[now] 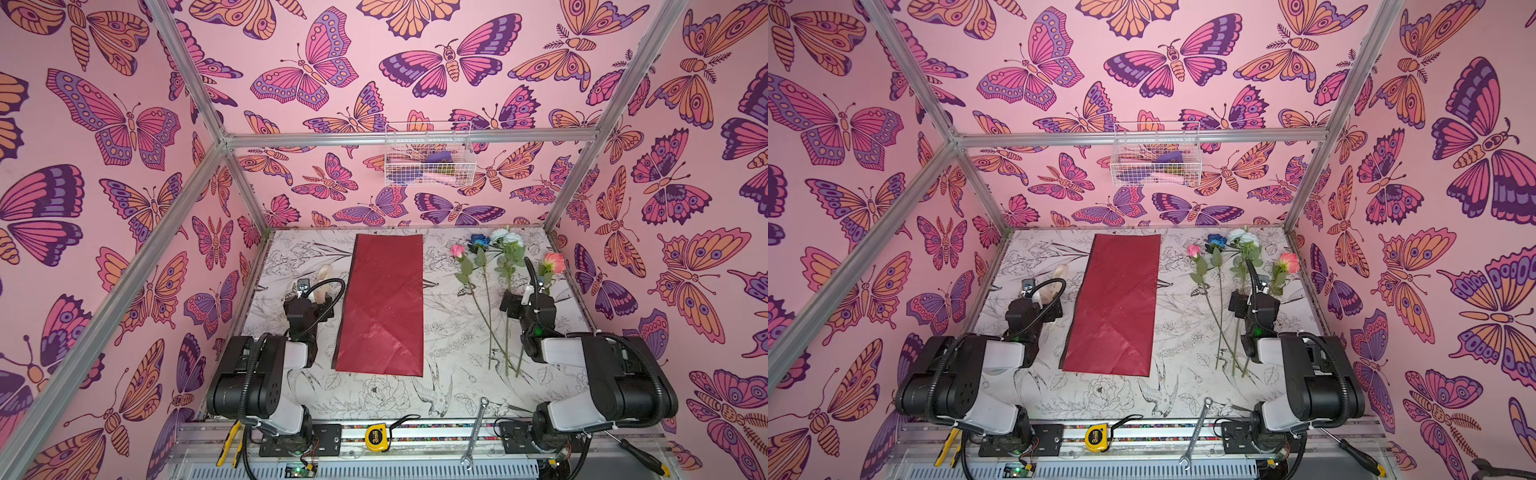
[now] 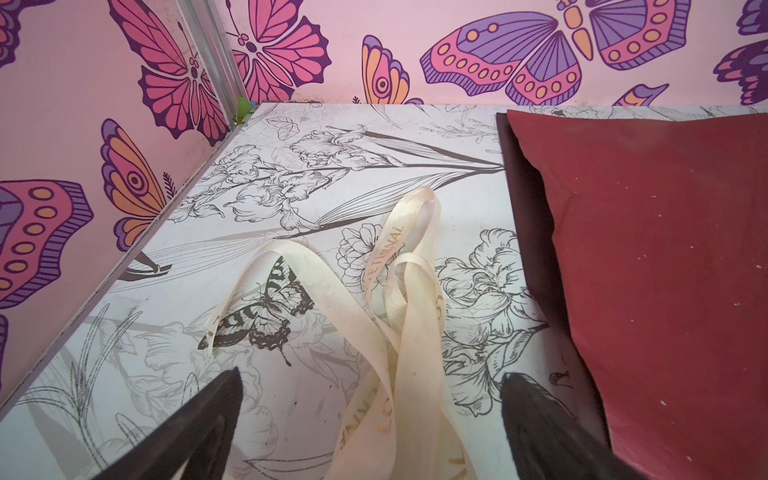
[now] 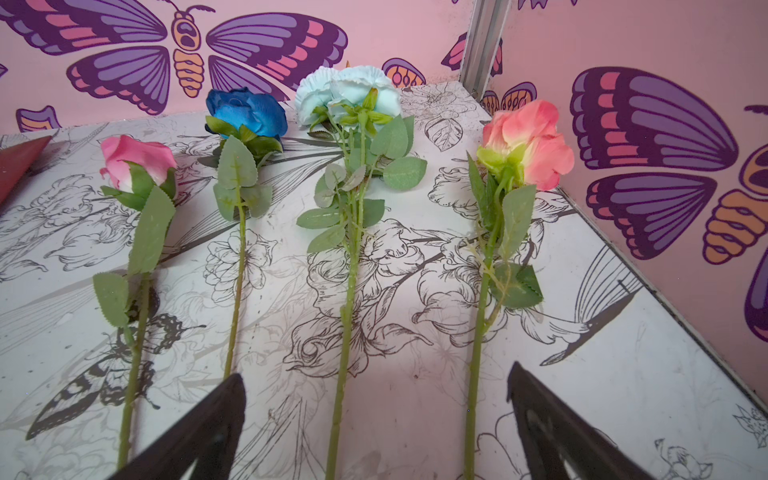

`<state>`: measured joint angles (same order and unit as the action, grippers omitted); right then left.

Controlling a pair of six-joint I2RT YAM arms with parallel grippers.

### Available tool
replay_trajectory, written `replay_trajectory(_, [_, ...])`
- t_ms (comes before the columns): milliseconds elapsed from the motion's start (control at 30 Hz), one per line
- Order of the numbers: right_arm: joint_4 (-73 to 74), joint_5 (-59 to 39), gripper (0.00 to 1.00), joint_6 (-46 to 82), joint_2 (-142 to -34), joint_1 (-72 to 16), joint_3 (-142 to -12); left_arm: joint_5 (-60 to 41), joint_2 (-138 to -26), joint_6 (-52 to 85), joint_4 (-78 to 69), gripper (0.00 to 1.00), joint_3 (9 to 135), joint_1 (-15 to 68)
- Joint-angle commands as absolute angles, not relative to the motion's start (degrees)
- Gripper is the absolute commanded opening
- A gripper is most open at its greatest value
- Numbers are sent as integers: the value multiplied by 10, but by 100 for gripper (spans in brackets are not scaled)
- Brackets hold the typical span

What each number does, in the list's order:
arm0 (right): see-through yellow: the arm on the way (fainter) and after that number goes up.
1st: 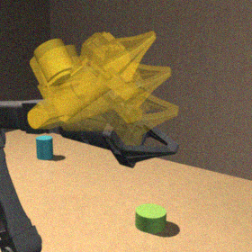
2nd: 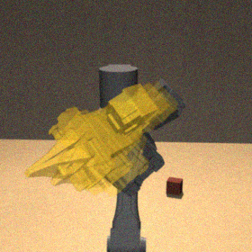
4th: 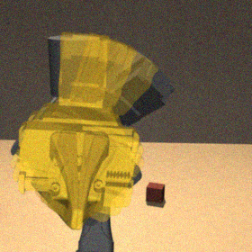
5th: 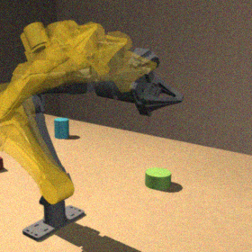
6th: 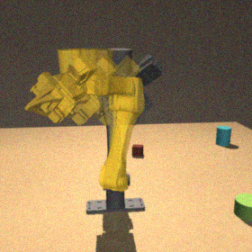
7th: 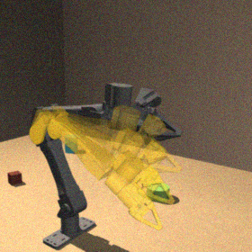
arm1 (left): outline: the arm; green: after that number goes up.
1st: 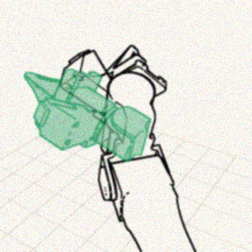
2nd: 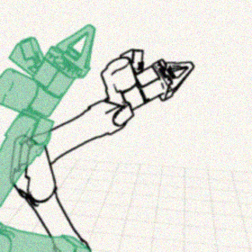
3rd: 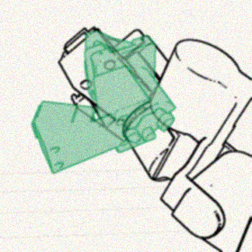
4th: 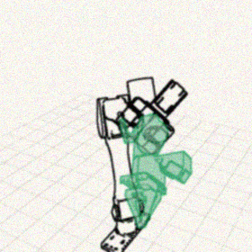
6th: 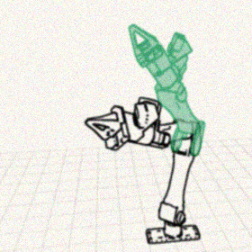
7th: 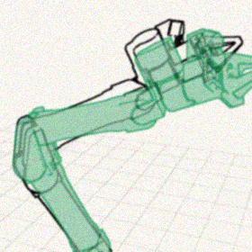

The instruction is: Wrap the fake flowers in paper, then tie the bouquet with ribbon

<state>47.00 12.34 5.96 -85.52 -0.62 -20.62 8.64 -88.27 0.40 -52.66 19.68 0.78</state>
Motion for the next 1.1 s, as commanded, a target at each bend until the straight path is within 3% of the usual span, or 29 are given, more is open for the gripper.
replay_trajectory(0, [486, 119, 99, 54, -861, -9, -218, 91, -890, -1, -543, 98, 203, 11])
replay_trajectory(400, [494, 127, 99, 56, -858, -9, -217, 78, -886, -5, -556, 99, 195, 10])
replay_trajectory(567, [406, 145, 99, 64, -800, -10, -234, 93, -841, -1, -583, 99, 150, 10])
replay_trajectory(867, [197, 174, 99, 139, -652, -10, -255, 131, -640, 50, -422, 99, 161, 20])
replay_trajectory(1067, [10, 181, 99, 214, -576, -19, -290, 71, -557, 164, -234, 99, 224, 24])
